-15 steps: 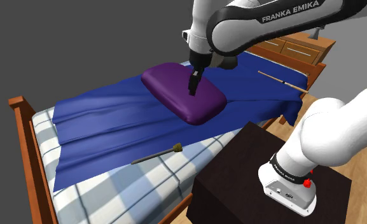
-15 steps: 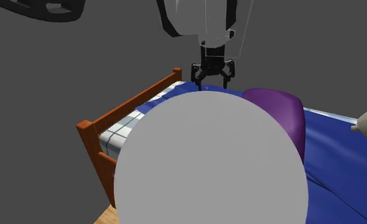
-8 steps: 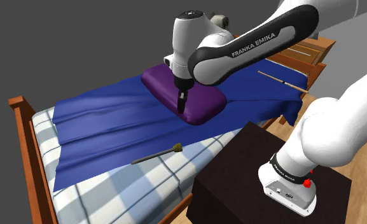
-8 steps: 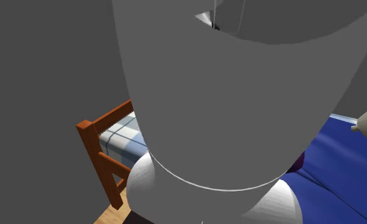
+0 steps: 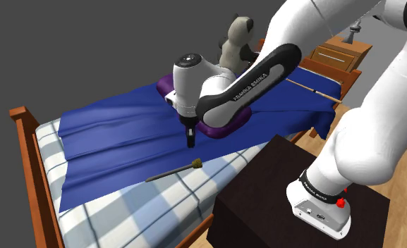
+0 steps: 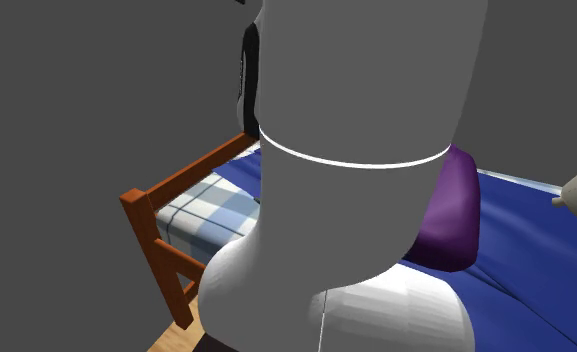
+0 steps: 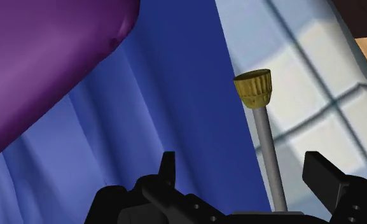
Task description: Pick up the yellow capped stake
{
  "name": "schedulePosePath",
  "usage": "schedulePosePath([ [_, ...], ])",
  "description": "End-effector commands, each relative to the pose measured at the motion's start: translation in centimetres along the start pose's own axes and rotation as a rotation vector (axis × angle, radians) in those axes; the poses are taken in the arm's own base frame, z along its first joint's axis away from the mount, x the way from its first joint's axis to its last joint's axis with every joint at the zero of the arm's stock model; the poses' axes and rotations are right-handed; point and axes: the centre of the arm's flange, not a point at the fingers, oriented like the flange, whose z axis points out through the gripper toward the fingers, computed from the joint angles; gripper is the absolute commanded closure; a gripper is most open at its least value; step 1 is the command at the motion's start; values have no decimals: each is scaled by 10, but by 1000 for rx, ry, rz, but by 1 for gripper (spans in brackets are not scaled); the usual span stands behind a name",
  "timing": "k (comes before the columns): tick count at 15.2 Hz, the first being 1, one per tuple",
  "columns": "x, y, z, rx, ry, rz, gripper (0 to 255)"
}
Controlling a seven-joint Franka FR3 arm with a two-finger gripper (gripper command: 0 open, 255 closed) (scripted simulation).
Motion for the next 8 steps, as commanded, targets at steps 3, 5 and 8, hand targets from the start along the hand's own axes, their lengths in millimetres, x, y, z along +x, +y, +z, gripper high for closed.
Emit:
schedulePosePath([
  [3,20,-27,45,-5,-9,-109,0],
  [5,30,-39,68,-8,-14,-162,0],
  [8,43,-57,101,-12,-22,-242,0],
])
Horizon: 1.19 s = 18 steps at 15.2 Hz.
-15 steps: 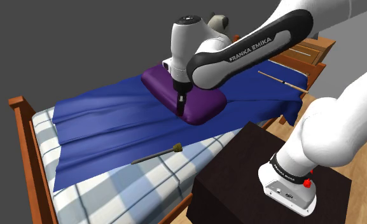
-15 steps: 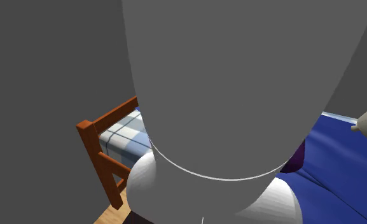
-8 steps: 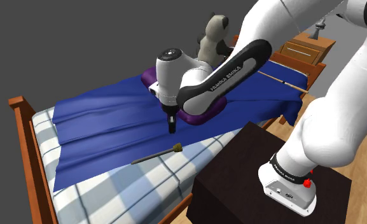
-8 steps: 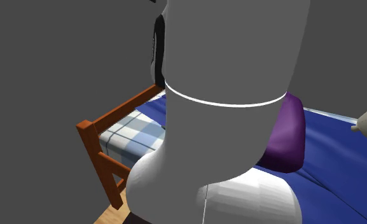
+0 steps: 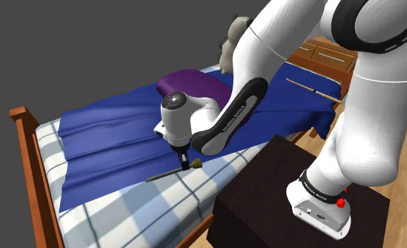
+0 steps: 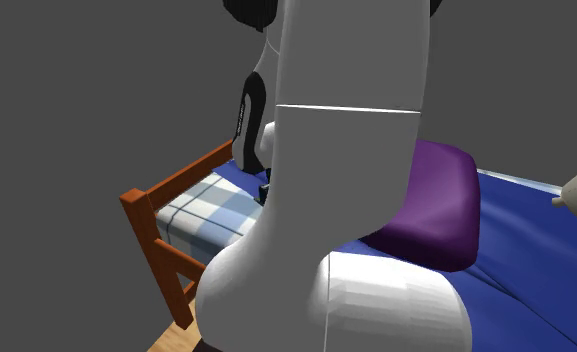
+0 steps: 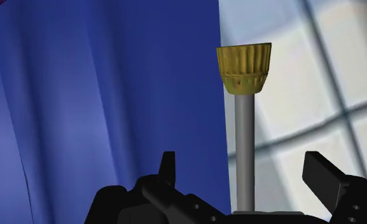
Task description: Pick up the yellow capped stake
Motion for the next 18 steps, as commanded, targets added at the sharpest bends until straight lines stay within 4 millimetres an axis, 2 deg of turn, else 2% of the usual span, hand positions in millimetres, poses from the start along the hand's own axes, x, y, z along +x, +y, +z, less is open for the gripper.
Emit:
schedulePosePath([
  [1,11,-13,24,-3,-5,-57,0],
  [9,14,-18,64,-3,-5,-59,0],
  [11,14,-18,64,-3,-5,-59,0],
  [12,14,-18,64,-3,-5,-59,255],
  [18,14,-19,64,-3,-5,-59,255],
])
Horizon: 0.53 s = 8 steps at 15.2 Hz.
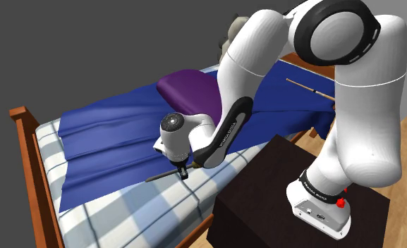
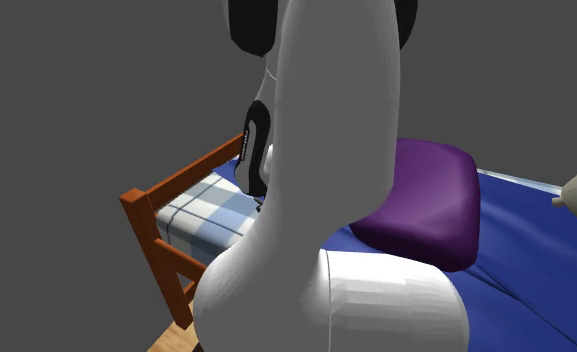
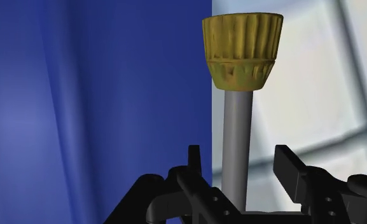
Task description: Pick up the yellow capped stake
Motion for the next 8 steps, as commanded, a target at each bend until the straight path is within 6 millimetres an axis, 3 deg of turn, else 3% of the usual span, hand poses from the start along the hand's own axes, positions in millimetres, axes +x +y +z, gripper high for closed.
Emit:
schedulePosePath([
  [1,-1,3,2,1,0,8,255],
  [3,-1,3,3,1,0,7,255],
  [8,-3,7,-23,1,0,7,255],
])
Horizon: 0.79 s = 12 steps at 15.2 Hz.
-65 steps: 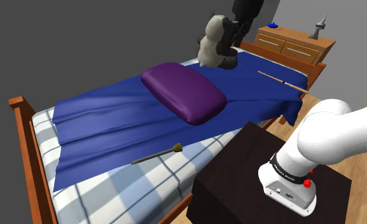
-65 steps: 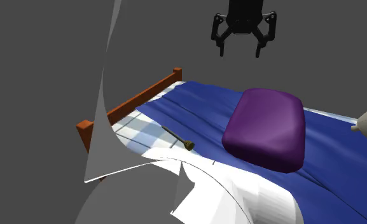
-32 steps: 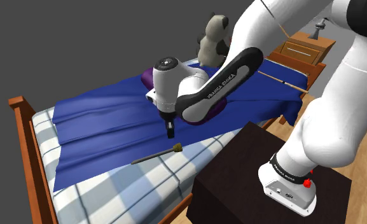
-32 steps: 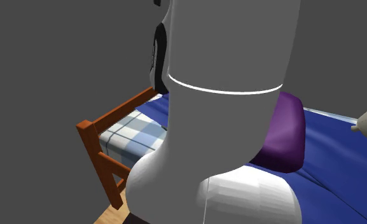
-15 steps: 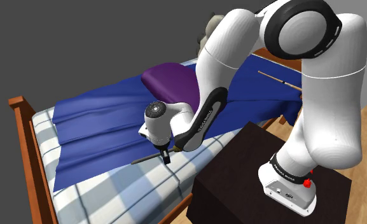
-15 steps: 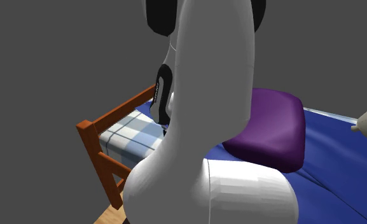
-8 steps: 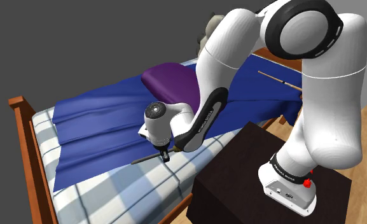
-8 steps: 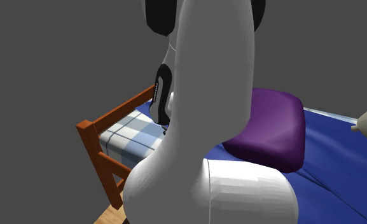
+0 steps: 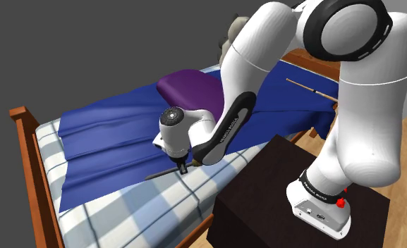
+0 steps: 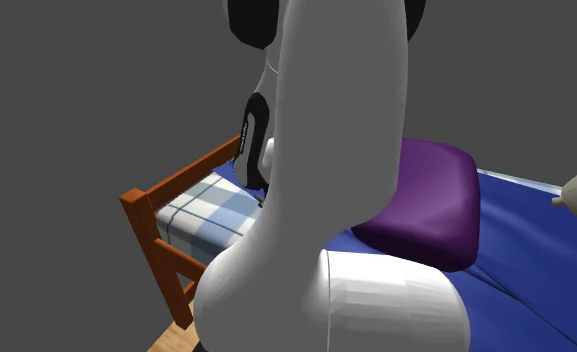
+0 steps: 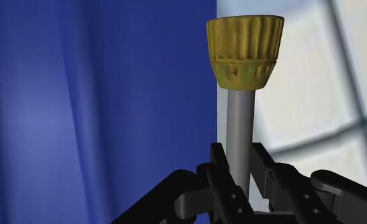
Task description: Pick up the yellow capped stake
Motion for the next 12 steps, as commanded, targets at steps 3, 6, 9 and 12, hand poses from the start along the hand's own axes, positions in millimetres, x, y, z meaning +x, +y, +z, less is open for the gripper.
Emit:
schedulePosePath([
  [3,-2,3,-21,0,0,1,255],
  [6,-4,5,-37,0,0,1,255],
  [9,-5,7,-52,0,0,1,255],
  [12,-6,8,-58,0,0,1,255],
])
